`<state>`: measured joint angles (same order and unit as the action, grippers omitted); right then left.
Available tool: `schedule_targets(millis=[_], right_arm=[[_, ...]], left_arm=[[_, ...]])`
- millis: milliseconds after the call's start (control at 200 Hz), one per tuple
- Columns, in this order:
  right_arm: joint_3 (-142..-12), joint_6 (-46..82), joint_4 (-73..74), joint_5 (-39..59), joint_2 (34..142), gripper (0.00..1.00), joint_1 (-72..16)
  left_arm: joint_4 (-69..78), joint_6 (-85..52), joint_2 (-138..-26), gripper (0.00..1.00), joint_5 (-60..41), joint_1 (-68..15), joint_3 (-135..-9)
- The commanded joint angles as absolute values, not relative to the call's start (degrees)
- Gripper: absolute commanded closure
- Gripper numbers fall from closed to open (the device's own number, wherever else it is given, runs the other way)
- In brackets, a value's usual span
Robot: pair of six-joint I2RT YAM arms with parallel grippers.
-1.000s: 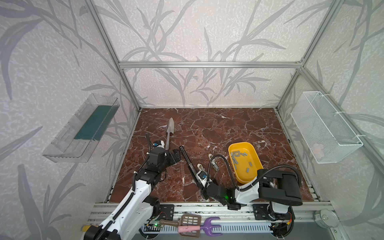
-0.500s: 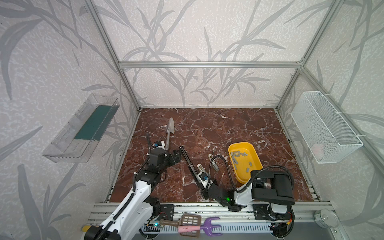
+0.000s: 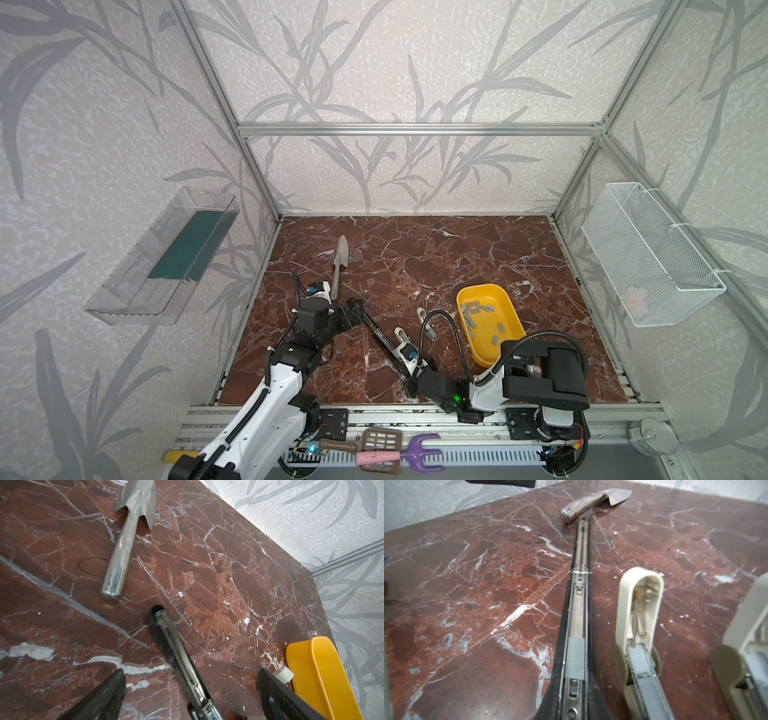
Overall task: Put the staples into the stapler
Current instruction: 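Swing the left gripper over the black stapler's raised top arm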
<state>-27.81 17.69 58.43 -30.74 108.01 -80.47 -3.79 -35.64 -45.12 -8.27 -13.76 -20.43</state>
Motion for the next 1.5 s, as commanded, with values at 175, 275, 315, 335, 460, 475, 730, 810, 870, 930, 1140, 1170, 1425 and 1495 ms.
schedule_targets(millis=[175, 275, 315, 335, 460, 475, 730, 810, 870, 930, 1140, 1170, 1425, 1495], right_arm=[[-28.2, 20.2, 59.6, -32.3, 108.0, 0.93, -81.1], [-28.2, 23.0, 58.8, -33.3, 107.9, 0.95, -81.1], [-28.2, 24.2, 58.3, -33.5, 107.8, 0.96, -81.1], [-28.2, 24.7, 58.0, -33.6, 107.7, 0.96, -81.1], [-28.3, 26.6, 56.5, -32.9, 107.3, 0.97, -81.2], [-28.3, 26.6, 56.4, -32.8, 107.3, 0.97, -81.1], [-29.6, 32.0, 49.9, -31.6, 103.9, 1.0, -81.1], [-30.1, 32.4, 48.0, -30.9, 103.1, 1.0, -81.2], [-29.9, 31.6, 48.9, -30.9, 103.5, 1.0, -81.3], [-29.9, 30.2, 50.6, -30.7, 104.7, 1.0, -81.3], [-28.8, 29.0, 55.0, -30.1, 105.8, 1.0, -82.3], [-28.9, 28.6, 54.7, -30.4, 105.6, 1.0, -82.5], [-28.9, 27.3, 55.5, -30.7, 107.0, 1.0, -82.8], [-28.5, 26.7, 56.4, -30.9, 107.4, 1.0, -82.8]], left_arm=[[0.1, -38.6, -47.8, 0.01, -9.7, -13.4, -17.8], [2.6, -40.7, -50.0, 0.01, -9.8, -13.4, -16.1], [3.9, -41.7, -51.1, 0.01, -10.2, -13.4, -15.5], [4.8, -42.3, -51.6, 0.01, -10.4, -13.4, -15.1], [8.8, -45.4, -55.2, 0.01, -12.4, -13.5, -13.9], [9.4, -45.8, -55.6, 0.01, -12.7, -13.5, -13.7], [22.3, -51.7, -65.1, 0.01, -17.9, -14.4, -11.4], [25.0, -51.8, -69.6, 0.01, -19.5, -14.8, -12.7], [26.6, -51.3, -73.2, 0.01, -19.8, -14.9, -13.6], [28.8, -51.2, -76.8, 0.01, -19.8, -14.9, -14.1], [41.0, -53.2, -90.8, 0.01, -23.9, -14.8, -16.3], [43.7, -53.8, -92.6, 0.01, -24.6, -14.6, -16.4], [49.9, -52.7, -94.3, 0.02, -24.4, -13.7, -15.8], [45.6, -50.6, -90.7, 0.04, -24.0, -13.7, -16.2]])
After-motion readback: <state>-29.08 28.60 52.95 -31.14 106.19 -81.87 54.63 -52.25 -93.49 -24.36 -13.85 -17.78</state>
